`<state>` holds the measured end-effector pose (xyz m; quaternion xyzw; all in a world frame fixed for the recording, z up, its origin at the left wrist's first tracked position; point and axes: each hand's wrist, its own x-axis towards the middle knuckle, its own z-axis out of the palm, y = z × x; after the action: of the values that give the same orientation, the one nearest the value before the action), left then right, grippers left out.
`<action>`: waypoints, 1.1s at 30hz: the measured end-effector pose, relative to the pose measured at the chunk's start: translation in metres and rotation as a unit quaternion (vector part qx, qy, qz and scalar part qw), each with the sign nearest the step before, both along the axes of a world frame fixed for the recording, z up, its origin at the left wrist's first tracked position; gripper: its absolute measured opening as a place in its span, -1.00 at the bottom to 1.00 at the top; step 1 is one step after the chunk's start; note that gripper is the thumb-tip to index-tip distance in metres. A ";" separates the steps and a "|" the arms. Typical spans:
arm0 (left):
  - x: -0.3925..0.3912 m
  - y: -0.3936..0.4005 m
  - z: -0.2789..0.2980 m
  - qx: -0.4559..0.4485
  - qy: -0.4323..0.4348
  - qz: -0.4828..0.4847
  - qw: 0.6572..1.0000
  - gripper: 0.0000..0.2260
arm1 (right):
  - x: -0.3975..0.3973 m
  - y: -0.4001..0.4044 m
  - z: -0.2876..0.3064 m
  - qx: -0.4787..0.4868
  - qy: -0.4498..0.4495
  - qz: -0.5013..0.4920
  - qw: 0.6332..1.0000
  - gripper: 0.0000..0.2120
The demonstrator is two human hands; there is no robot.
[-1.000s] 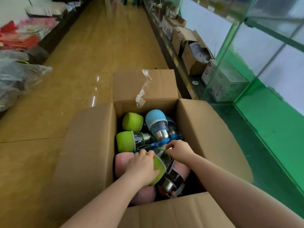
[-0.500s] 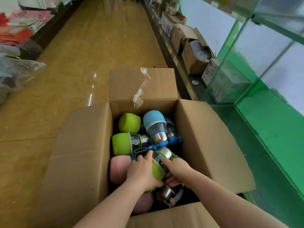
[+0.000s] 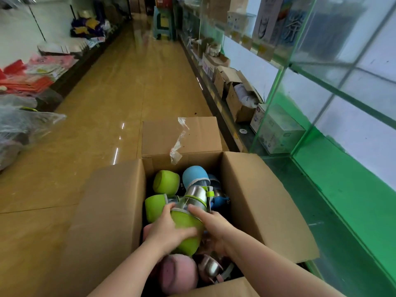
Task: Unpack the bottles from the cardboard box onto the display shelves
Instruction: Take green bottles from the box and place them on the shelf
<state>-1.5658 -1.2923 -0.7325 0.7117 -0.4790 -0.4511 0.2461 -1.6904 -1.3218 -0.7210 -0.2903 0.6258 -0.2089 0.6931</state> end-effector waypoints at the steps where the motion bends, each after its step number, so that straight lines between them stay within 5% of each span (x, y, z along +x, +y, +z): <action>1: 0.001 0.000 0.005 -0.031 0.026 0.016 0.999 -0.05 | 0.003 -0.003 0.008 -0.021 -0.023 -0.005 1.000 -0.33; 5: 0.008 -0.006 0.028 -0.150 0.089 0.071 0.982 -0.09 | 0.014 -0.011 0.046 -0.169 -0.022 -0.023 0.985 -0.37; 13: 0.011 -0.055 0.128 -0.295 0.054 0.055 0.953 -0.22 | 0.028 -0.047 0.150 -0.347 0.001 -0.028 0.937 -0.27; 33: 0.022 -0.076 0.674 -0.441 -0.075 -0.002 0.894 -0.24 | 0.039 -0.057 0.681 -0.501 0.052 -0.074 0.861 -0.15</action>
<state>-1.5437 -1.3680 -0.0583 0.5610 -0.6475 -0.1391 0.4967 -1.6513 -1.3792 -0.0397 -0.5613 0.4918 -0.5298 0.4030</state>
